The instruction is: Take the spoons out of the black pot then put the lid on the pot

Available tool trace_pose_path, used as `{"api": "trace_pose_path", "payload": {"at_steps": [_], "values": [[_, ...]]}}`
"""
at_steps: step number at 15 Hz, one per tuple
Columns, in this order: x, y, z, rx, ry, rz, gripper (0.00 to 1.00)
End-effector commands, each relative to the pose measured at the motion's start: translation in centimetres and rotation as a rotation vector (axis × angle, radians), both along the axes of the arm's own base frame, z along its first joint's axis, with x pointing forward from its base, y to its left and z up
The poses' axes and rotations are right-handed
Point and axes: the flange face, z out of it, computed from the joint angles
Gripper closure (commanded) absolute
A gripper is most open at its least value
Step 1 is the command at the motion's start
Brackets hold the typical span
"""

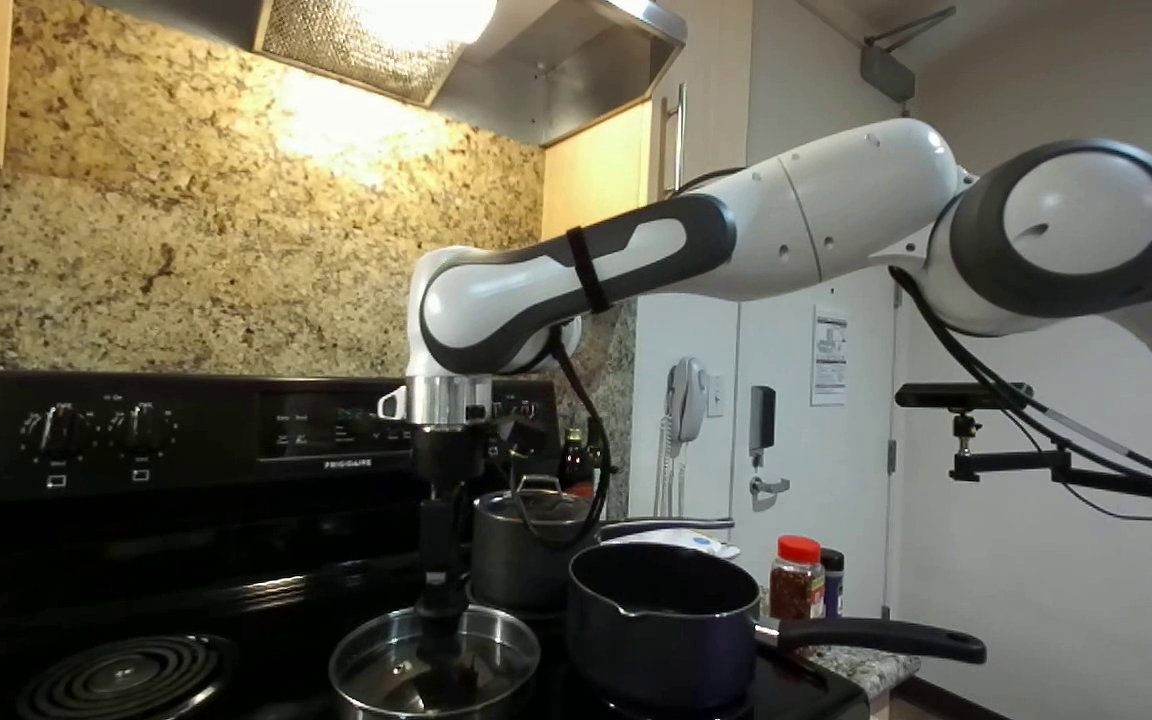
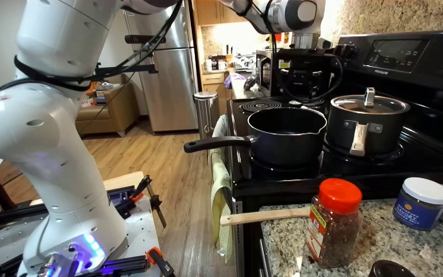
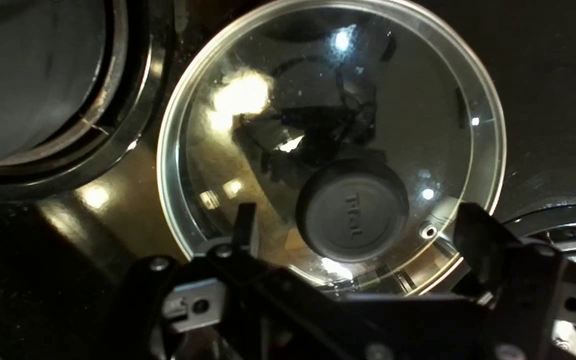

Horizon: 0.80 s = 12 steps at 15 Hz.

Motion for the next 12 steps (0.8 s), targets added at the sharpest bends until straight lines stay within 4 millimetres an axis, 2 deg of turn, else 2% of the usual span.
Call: {"api": "trace_pose_path", "payload": {"at_steps": [1,7,8,9,12], "values": [[0.7,-0.2,-0.3,0.014,0.030,0.039,0.00],[1.1,0.2,-1.9,0.036,0.033,0.077,0.00],[1.1,0.3,-2.1,0.034,0.034,0.080,0.25],[1.0,0.4,-2.2,0.029,0.036,0.078,0.27],[0.9,0.4,-2.3,0.027,0.039,0.075,0.47]]}}
